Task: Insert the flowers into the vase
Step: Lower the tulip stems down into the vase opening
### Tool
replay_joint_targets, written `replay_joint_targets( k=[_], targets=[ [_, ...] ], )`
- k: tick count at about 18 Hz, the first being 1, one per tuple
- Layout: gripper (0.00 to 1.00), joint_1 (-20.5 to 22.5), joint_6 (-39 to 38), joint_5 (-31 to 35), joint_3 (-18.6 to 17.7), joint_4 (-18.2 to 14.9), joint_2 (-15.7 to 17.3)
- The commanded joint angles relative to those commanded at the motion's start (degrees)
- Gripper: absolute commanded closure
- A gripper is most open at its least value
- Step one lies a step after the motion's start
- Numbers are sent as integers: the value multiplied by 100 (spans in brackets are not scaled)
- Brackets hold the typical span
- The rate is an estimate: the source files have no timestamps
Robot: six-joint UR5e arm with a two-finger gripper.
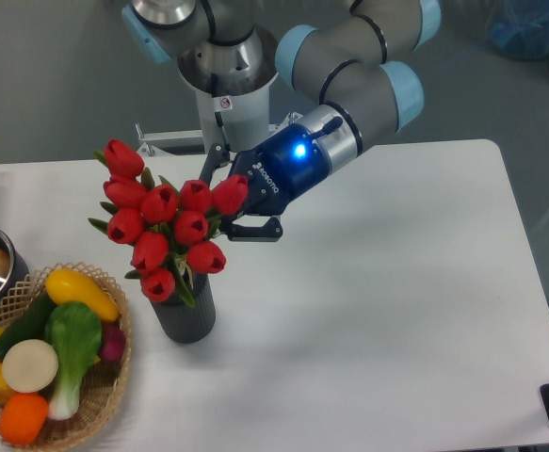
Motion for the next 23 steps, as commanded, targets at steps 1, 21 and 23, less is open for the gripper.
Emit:
replay_joint_targets(
  k=[1, 21, 23],
  targets=[
    [92, -9, 0, 9, -26, 0, 9],
    [86, -26, 738, 316, -642, 27, -61],
    [85, -44, 878, 316, -712, 27, -61]
  ],
)
